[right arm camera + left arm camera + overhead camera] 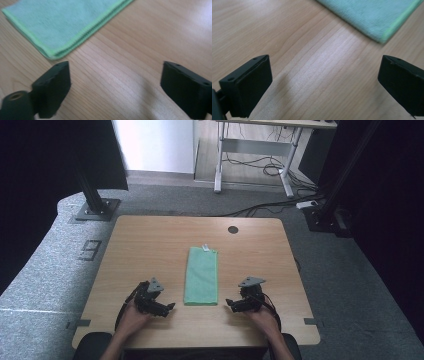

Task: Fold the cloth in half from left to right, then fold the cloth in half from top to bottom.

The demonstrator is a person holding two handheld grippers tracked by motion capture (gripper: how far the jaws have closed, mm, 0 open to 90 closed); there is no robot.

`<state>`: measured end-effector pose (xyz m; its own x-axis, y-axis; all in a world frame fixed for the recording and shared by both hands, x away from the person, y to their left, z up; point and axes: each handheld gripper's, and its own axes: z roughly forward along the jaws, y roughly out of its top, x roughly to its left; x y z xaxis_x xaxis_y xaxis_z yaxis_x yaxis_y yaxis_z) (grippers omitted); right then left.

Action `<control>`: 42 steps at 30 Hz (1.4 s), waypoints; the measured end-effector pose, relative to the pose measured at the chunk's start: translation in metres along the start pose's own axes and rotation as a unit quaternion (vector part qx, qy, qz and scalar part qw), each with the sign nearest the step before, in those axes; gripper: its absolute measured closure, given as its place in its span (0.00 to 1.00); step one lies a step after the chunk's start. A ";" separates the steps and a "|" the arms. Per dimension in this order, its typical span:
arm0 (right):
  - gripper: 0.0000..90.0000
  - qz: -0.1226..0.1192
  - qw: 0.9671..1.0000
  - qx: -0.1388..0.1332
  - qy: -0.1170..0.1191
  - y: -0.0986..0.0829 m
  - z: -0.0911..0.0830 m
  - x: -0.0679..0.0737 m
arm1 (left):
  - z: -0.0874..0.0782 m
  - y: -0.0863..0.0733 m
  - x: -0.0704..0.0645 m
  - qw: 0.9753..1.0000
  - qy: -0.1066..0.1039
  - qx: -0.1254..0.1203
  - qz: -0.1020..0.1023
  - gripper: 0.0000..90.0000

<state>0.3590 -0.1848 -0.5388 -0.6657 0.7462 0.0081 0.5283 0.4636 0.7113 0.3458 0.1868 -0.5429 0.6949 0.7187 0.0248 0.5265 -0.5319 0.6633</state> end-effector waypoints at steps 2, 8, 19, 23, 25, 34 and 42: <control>0.05 0.001 1.000 0.001 -0.002 -0.002 0.003 -0.001 | 0.003 -0.003 0.002 1.000 0.001 0.006 -0.001 0.00; 0.03 0.004 1.000 0.006 -0.008 -0.008 0.009 -0.004 | 0.005 -0.004 0.006 1.000 -0.002 0.000 -0.011 0.00; 0.00 0.006 1.000 -0.002 -0.007 -0.012 0.013 -0.004 | 0.005 -0.004 0.007 1.000 -0.004 0.003 -0.020 0.00; 0.00 0.007 1.000 -0.002 -0.009 -0.012 0.013 -0.004 | 0.005 -0.003 0.007 1.000 -0.002 0.003 -0.021 0.00; 0.00 0.007 1.000 -0.002 -0.009 -0.012 0.013 -0.004 | 0.006 -0.003 0.007 1.000 -0.001 0.004 -0.022 0.00; 0.00 0.007 1.000 -0.003 -0.009 -0.012 0.013 -0.004 | 0.007 -0.001 0.007 1.000 0.007 0.005 -0.030 0.00; 0.00 0.004 1.000 0.001 -0.004 -0.009 0.014 -0.006 | 0.010 0.003 0.008 0.999 0.014 0.009 -0.040 0.00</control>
<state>0.3657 -0.1871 -0.5556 -0.6565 0.7543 0.0078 0.5354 0.4586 0.7092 0.3575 0.1866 -0.5480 0.6366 0.7712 -0.0058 0.5877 -0.4802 0.6512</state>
